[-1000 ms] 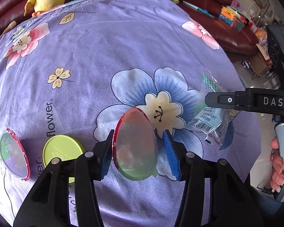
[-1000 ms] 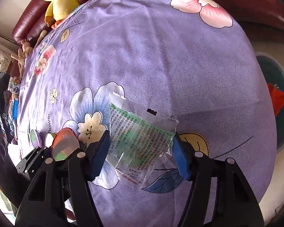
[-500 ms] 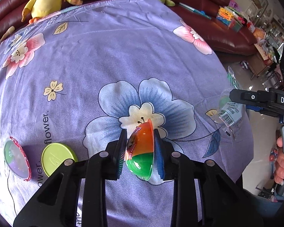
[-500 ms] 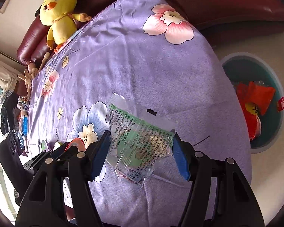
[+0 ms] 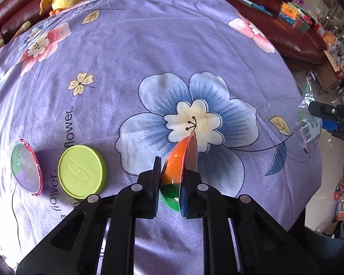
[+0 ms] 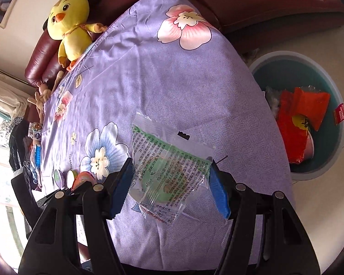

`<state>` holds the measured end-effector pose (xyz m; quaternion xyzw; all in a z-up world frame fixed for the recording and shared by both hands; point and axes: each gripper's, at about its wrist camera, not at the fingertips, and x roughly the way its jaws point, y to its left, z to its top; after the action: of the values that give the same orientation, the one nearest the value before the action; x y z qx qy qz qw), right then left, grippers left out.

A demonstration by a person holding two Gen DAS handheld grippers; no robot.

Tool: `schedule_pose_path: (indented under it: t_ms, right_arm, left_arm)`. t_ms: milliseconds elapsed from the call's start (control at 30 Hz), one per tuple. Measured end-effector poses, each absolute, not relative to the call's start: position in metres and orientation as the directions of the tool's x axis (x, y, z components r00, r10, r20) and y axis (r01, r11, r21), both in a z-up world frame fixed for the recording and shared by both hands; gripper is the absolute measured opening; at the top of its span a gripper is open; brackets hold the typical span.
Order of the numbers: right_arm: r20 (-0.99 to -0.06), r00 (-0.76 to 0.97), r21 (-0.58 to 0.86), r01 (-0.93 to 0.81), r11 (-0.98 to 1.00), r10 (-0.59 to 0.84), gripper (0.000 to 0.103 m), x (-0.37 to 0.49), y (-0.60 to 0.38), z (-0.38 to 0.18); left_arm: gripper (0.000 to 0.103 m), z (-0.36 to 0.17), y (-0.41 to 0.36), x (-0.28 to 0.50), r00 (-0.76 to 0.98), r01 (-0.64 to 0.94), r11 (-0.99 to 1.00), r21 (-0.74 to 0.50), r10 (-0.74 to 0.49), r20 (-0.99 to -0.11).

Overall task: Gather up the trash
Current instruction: 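Lift and carry the capsule and clear bag over the teal bin with both tools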

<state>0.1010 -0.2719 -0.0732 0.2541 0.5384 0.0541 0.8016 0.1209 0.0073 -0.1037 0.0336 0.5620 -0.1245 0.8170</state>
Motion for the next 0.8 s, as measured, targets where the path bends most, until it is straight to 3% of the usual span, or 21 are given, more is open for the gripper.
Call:
schedule_pose_path:
  t_ms: [300, 800]
  right_arm:
    - [-0.801, 0.465, 0.508, 0.193, 0.839, 0.378, 0.06, 0.096, -0.295, -0.063]
    - [-0.77, 0.61, 0.49, 0.377, 0.786, 0.187, 0.06, 0.052, -0.459, -0.03]
  left_arm:
    - [0.015, -0.07, -0.026, 0.128, 0.375, 0.305, 0.95, -0.07, -0.188, -0.908]
    - [0.015, -0.037, -0.247, 0.14, 0.312, 0.635, 0.767, -0.092, -0.363, -0.878]
